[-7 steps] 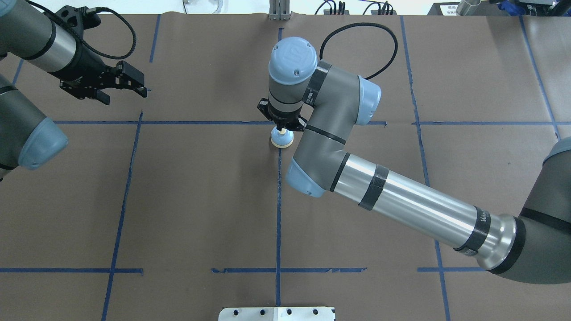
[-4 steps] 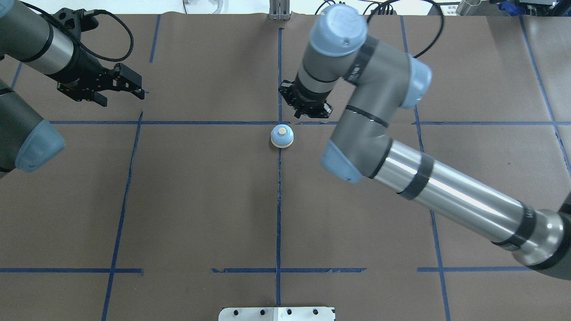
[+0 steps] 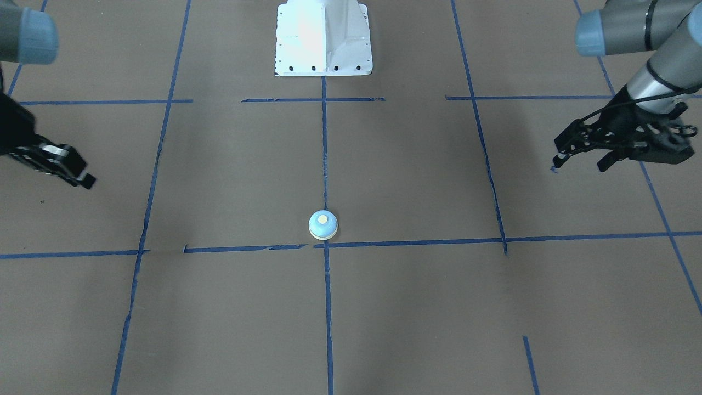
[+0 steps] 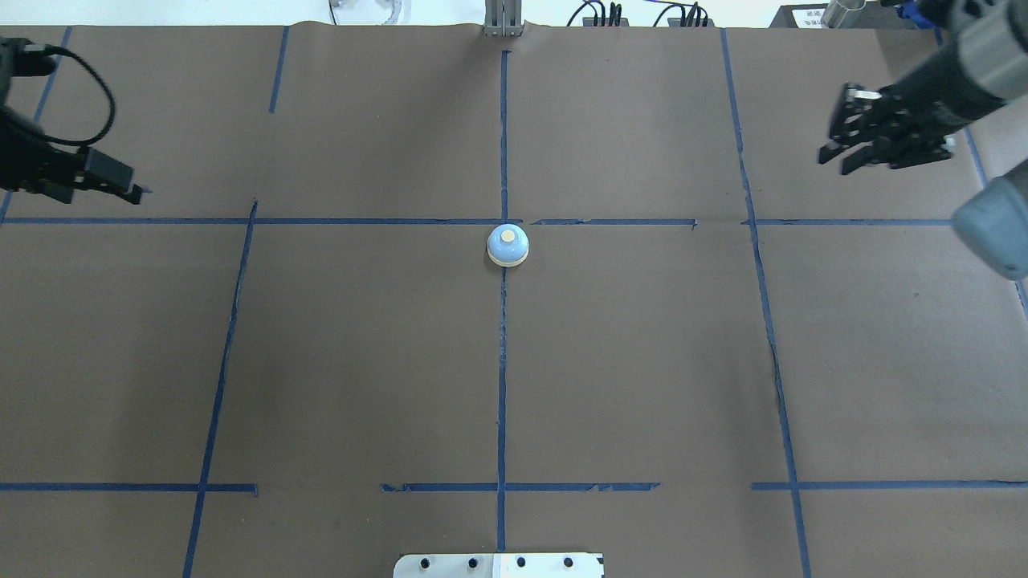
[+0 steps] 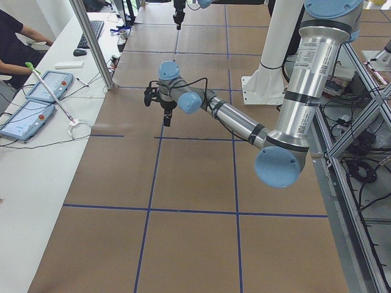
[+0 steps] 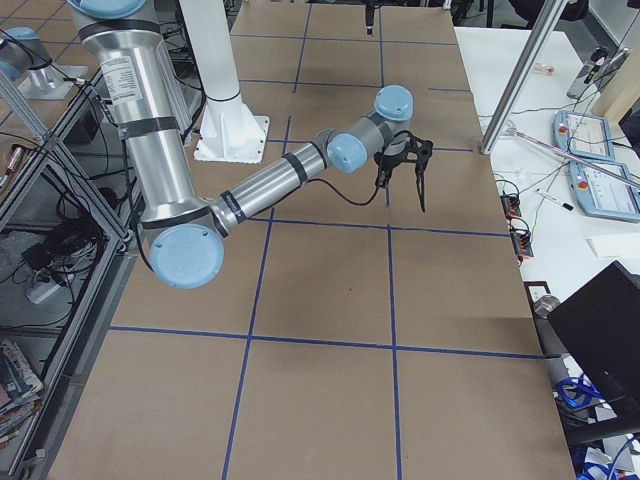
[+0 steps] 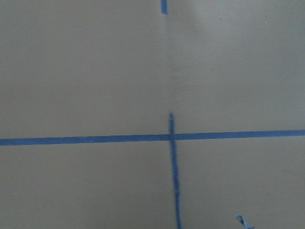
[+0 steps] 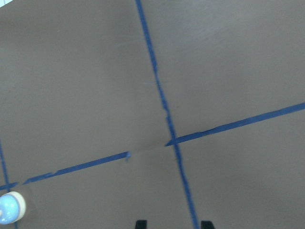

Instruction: Place and press bell with both arms

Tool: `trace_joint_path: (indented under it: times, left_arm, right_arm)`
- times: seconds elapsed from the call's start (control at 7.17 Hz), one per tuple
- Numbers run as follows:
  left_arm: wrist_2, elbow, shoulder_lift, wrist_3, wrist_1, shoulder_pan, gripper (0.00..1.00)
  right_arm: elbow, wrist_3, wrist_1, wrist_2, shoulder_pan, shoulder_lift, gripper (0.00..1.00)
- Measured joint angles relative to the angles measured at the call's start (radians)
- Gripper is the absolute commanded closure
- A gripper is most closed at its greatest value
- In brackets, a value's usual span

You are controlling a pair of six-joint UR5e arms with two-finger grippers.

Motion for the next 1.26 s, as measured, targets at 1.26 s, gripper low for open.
trace_joint_path:
  times: [1.26]
  left_arm:
    - [-0.041, 0.076, 0.276, 0.815, 0.290, -0.405, 0.00]
  right_arm:
    - [-0.159, -0.932, -0.002, -0.014, 0.306, -0.280, 0.00]
